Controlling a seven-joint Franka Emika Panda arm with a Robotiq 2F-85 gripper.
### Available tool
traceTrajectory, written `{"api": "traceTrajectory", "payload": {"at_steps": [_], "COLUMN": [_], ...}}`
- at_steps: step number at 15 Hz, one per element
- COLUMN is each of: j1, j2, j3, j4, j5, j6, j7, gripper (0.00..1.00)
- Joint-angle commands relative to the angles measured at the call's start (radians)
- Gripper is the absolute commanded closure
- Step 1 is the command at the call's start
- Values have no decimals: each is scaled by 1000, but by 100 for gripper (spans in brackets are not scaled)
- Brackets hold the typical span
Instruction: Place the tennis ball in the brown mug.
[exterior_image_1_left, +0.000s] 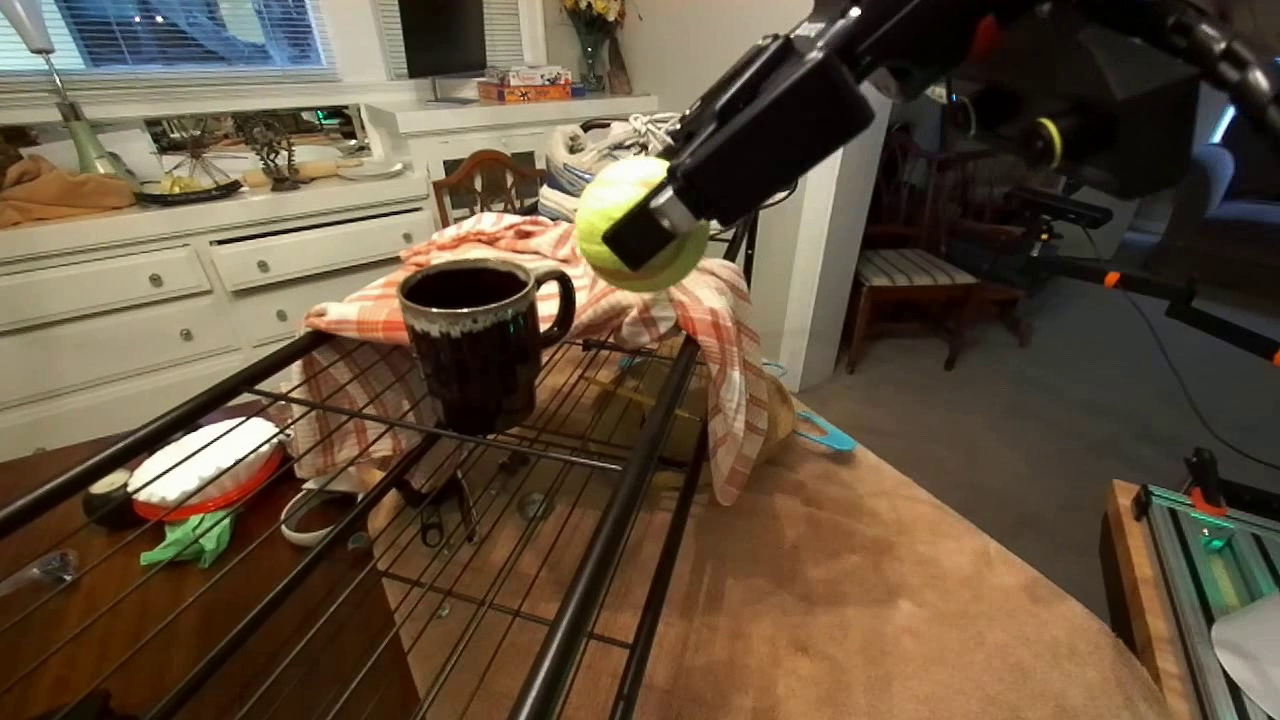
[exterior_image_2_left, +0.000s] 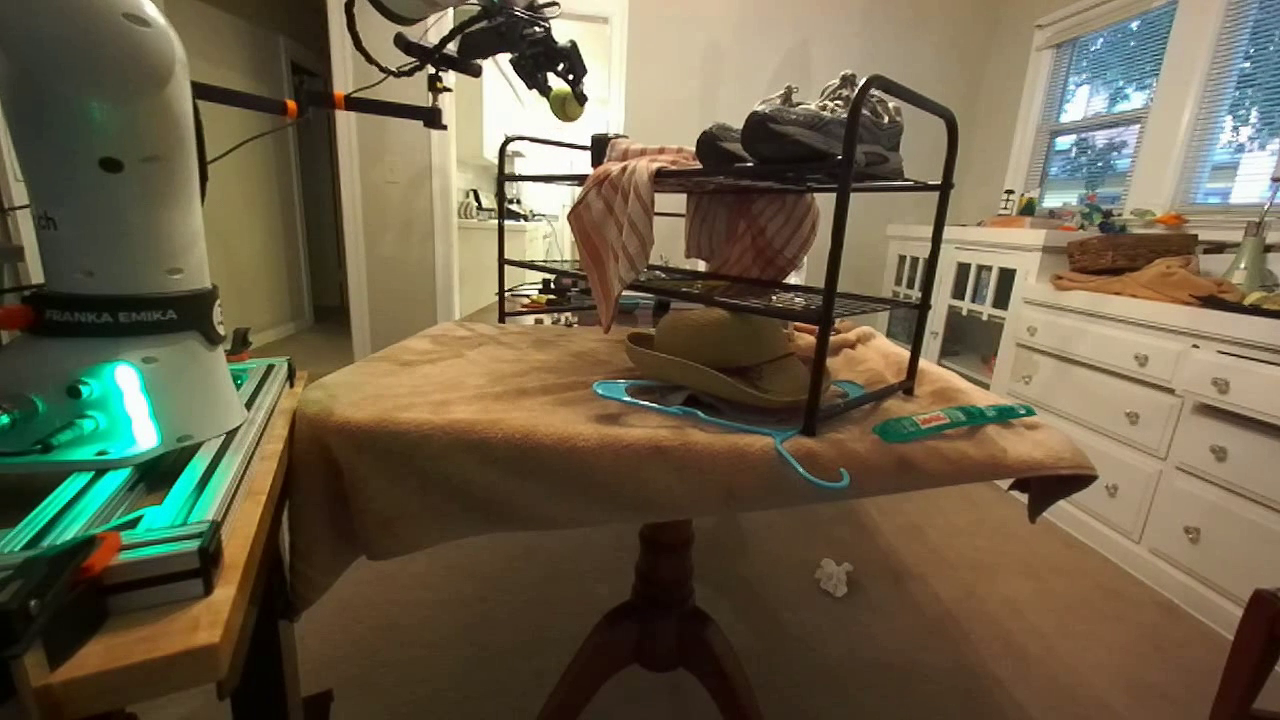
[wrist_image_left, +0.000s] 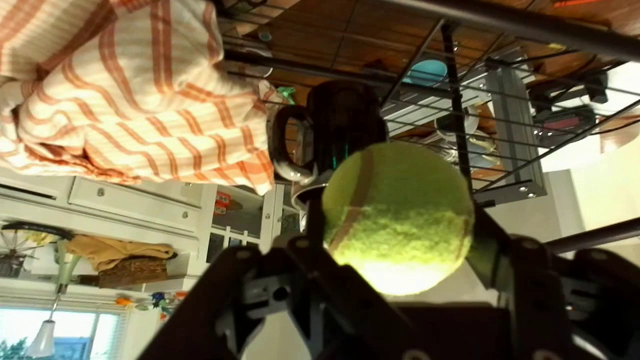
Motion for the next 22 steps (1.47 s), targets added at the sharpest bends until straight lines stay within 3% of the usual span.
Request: {"api": "traceTrajectory", "payload": {"at_steps": [1,9,22], "j1": [-92,-272,-490], "j2": [80,158,239], "j3": [78,222,407], "j4": [64,139,168], "j5": [-80,-242,-387], "j6": [62,142,277], "j7": [87,238,364], "gripper": [58,58,58]}}
